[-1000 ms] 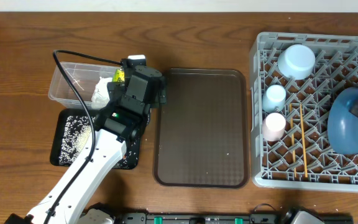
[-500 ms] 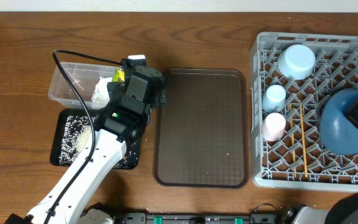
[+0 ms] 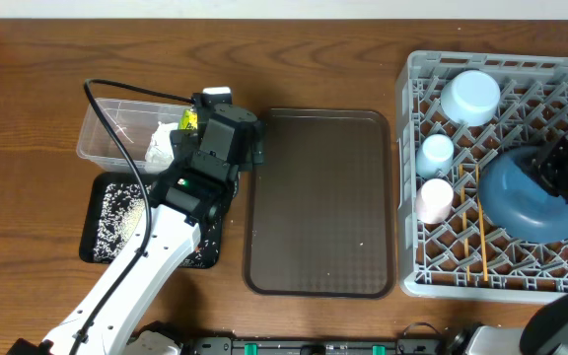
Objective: Sort waste into correct bins and load items into the dishwasher rack
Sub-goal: 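Lower the plate upright into the rack and open the right gripper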
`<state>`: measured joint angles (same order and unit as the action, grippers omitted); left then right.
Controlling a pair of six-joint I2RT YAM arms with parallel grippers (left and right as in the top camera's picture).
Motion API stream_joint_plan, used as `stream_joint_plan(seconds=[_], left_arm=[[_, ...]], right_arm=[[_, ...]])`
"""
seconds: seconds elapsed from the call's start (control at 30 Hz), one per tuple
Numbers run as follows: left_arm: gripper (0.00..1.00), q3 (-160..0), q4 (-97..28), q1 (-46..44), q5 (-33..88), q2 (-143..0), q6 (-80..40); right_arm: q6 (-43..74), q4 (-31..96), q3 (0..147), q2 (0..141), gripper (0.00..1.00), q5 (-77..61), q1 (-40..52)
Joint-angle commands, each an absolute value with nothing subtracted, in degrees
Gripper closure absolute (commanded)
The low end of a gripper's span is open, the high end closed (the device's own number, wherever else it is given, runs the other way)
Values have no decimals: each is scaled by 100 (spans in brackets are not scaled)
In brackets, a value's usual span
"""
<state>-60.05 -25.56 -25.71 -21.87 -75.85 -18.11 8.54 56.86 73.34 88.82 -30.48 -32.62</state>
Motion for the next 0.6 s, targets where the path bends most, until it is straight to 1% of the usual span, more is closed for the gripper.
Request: stream_joint_plan(seconds=[0.0,0.03,0.07,0.1,0.13,0.17,0.27,0.37,0.57], left_arm=[[1,-6012,-2571,-2569,-2322,-7559,-1761],[1,-6012,-2571,-2569,-2322,-7559,-1761],[1,-6012,-2571,-2569,-2322,-7559,-1761],[2,-6012,-2571,-2569,-2322,-7559,-1761],[1,-6012,-2571,-2569,-2322,-7559,-1763],[1,-6012,-2571,-2569,-2322,-7559,-1761],[1,-6012,-2571,-2569,-2322,-7559,-1761],[1,-6012,-2571,-2569,-2320,-7559,-1761],[1,-6012,-2571,-2569,-2322,-7559,-1761]], right_arm=[[384,5734,7456,8331,66,-3548,-2974],[261,5774,7456,8197,59,-3546,-2849],[163,5813,7456,8088,50,-3540,-2724],[62,5841,7456,7985,38,-3540,-2589],[-21,5867,7456,7874,22,-3538,-2416],[-56,5881,7456,7782,2,-3531,-2244],[-51,5942,7456,7616,1,-3448,-1804],[-49,5946,7456,7599,1,-3450,-1559],[-49,5986,7454,7605,1,-3448,-1459]])
